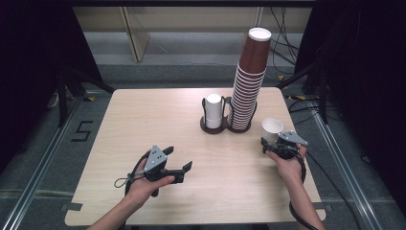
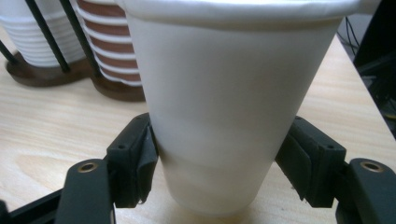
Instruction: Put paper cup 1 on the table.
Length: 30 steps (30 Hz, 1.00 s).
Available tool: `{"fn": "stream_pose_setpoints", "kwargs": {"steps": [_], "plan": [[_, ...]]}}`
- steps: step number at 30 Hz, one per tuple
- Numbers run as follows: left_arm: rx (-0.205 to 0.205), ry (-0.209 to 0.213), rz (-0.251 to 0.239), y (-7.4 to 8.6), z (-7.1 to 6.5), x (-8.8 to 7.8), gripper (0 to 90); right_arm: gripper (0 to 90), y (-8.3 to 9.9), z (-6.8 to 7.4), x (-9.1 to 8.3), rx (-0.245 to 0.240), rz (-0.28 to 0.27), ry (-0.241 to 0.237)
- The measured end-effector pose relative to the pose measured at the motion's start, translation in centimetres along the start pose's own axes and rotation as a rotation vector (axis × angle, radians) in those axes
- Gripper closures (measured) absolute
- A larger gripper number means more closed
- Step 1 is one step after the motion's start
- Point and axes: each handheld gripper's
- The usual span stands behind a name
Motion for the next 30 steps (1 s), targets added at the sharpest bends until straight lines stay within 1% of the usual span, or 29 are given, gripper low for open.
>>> {"fn": "stream_pose_setpoints", "kwargs": {"steps": [2,3,4,5,6,7,8,9,10,11,12,14,15,16,17,18,19,21,22,23,24,25,26,27,28,29,30], "plan": [[0.003,0.004,-0.006,-0.07,-0.13,-0.02,12.5,32.5,-0.08,0.06,0.14,0.013,0.017,-0.004],[0.004,0.004,-0.006,-0.08,-0.19,-0.04,12.5,32.4,-0.07,0.0,0.31,-0.001,0.021,0.006],[0.008,0.005,-0.005,-0.09,-0.21,-0.07,12.5,32.3,-0.13,-0.02,0.3,-0.005,0.042,0.001],[0.008,0.007,-0.004,-0.06,-0.24,-0.09,12.5,32.2,-0.15,0.02,0.52,0.001,0.031,0.005],[0.008,0.007,-0.002,-0.02,-0.25,-0.11,12.5,32.2,-0.25,0.03,0.42,0.002,0.047,0.005],[0.007,0.006,-0.001,0.03,-0.25,-0.12,12.5,32.1,-0.34,0.1,0.43,0.012,0.044,0.002],[0.005,0.007,0.001,0.07,-0.25,-0.13,12.5,31.9,-0.42,0.31,0.38,0.031,0.058,0.0],[0.005,0.008,0.002,0.1,-0.25,-0.13,12.5,31.8,-0.48,0.36,0.41,0.03,0.063,0.001],[0.006,0.008,0.002,0.11,-0.27,-0.13,12.5,31.8,-0.52,0.23,0.47,0.01,0.062,-0.003],[0.008,0.009,0.003,0.1,-0.28,-0.12,12.5,31.7,-0.53,0.16,0.55,-0.001,0.056,-0.011],[0.009,0.009,0.003,0.09,-0.3,-0.12,12.4,31.5,-0.57,0.13,0.55,-0.009,0.069,-0.002],[0.007,0.011,0.001,0.08,-0.36,-0.1,12.4,31.5,-0.53,0.07,0.67,-0.02,0.077,0.005],[0.007,0.011,0.002,0.09,-0.37,-0.09,12.4,31.3,-0.55,0.12,0.7,-0.008,0.084,-0.001],[0.008,0.01,0.004,0.11,-0.36,-0.08,12.4,31.3,-0.44,0.08,0.9,-0.023,0.082,0.007],[0.008,0.009,0.005,0.13,-0.35,-0.06,12.4,31.2,-0.46,0.1,0.78,-0.012,0.097,-0.001],[0.005,0.018,-0.005,0.19,-0.31,0.08,12.4,31.2,-0.51,0.49,0.64,0.044,0.125,0.001],[0.004,0.016,-0.001,0.2,-0.33,0.07,12.4,31.1,-0.35,0.06,0.9,-0.009,0.107,0.001],[0.008,0.011,0.006,0.21,-0.32,0.07,12.4,30.8,-0.21,0.08,1.05,-0.012,0.108,-0.003],[0.009,0.012,0.008,0.22,-0.33,0.08,12.4,30.8,-0.19,0.03,0.98,-0.018,0.126,-0.017],[0.009,0.013,0.009,0.23,-0.35,0.09,12.4,30.5,-0.15,0.06,0.98,-0.014,0.129,-0.017],[0.008,0.013,0.01,0.24,-0.37,0.1,12.4,29.6,-0.1,0.12,1.03,-0.011,0.124,-0.02],[0.008,0.013,0.01,0.24,-0.39,0.1,12.4,27.9,-0.12,0.2,0.91,-0.012,0.135,-0.01],[0.008,0.013,0.01,0.24,-0.43,0.1,12.1,25.8,-0.09,0.23,0.92,-0.01,0.132,-0.019],[0.009,0.015,0.013,0.22,-0.46,0.08,11.3,23.3,-0.05,0.27,0.9,-0.013,0.137,-0.015],[0.007,0.017,0.012,0.22,-0.51,0.06,10.7,20.6,0.03,0.33,0.96,-0.013,0.129,-0.017],[0.008,0.017,0.014,0.2,-0.54,0.03,9.4,16.5,0.04,0.43,0.9,-0.005,0.132,-0.016],[0.008,0.017,0.013,0.19,-0.56,0.03,8.3,14.0,-0.02,0.82,0.66,0.049,0.154,-0.017]]}}
Point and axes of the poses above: each handheld gripper's, and its own axes: x roughly forward along the jaws, y roughly out of its underside, z roughly to its left, and after that the axes turned 12 degrees about -x, right-handed
